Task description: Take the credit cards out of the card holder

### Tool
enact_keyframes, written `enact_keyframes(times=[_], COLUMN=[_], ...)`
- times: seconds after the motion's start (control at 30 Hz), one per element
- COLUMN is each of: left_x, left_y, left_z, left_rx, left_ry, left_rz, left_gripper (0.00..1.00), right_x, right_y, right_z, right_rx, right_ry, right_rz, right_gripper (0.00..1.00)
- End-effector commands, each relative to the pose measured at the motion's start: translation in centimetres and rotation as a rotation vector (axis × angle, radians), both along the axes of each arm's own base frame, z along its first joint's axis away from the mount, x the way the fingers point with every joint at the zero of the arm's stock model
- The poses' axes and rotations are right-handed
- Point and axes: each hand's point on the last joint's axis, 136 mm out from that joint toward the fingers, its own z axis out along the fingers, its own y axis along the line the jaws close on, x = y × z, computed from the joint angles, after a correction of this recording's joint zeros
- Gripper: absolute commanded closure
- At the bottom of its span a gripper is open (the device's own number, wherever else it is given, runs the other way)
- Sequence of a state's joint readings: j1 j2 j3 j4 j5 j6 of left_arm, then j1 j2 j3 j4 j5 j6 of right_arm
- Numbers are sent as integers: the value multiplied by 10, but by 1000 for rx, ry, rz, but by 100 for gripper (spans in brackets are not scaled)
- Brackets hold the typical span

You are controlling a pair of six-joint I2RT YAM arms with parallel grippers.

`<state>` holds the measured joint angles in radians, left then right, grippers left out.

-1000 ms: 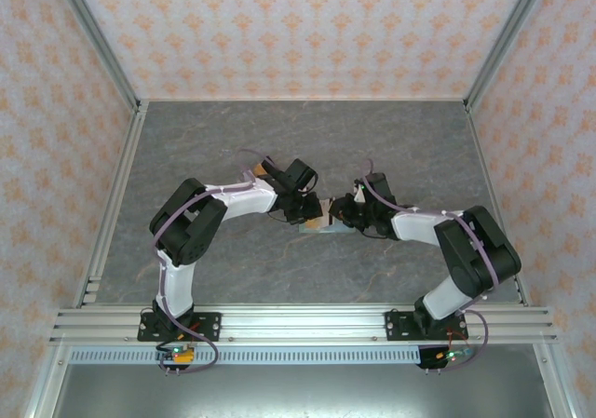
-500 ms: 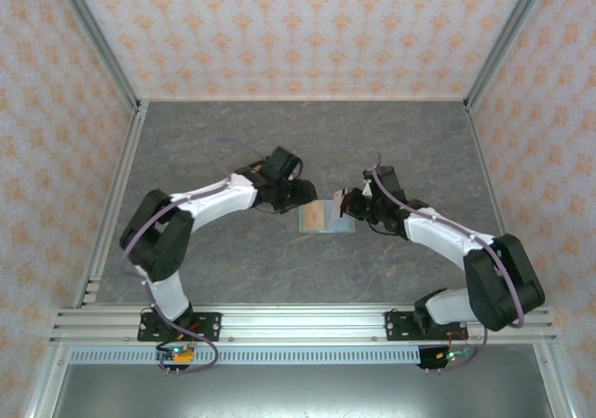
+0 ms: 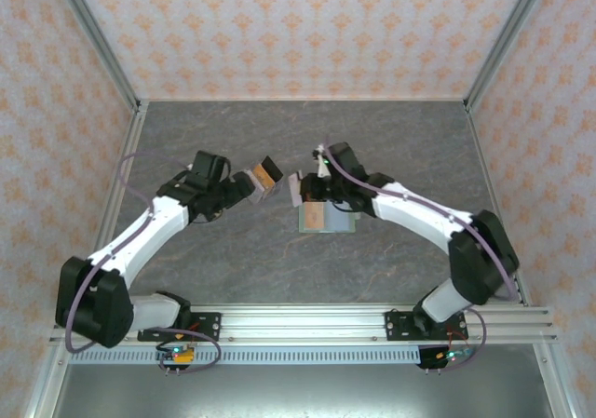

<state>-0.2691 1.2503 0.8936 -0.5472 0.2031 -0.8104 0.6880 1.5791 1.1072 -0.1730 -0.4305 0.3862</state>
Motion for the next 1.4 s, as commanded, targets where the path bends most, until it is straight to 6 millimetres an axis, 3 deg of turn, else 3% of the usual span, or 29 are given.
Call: enact_keyframes(times=[0.0,0.17,0.43,0.73,1.07,1.2,1.37], left_x=[-24,-38,-44,-38,-38,-38,-39], left_y=[33,60,85,92,90,89,87], left_z=[-5,0,3,7,7,7,5], left_rx=[98,142,216,232,218,212,201], left_ry=[51,51,48,42,31,31,33], left_rz=[25,64,104,92,80,76,71], left_gripper=[1,0,0,0,0,0,0], right_x=[6,23,50,67,66,68,68], right_y=[28,72,102,116,121,121,122], right_z=[-2,-8,-28,-41,-53,-57,-54], right_rx=[-39,-62,-129,-192,-240,-271,-271], right_ry=[-19,-31,-55,-93,-80,-88,-73], right_rz=[72,156,215,271,326,324,316], right_gripper=[100,100,100,100,99,96,82])
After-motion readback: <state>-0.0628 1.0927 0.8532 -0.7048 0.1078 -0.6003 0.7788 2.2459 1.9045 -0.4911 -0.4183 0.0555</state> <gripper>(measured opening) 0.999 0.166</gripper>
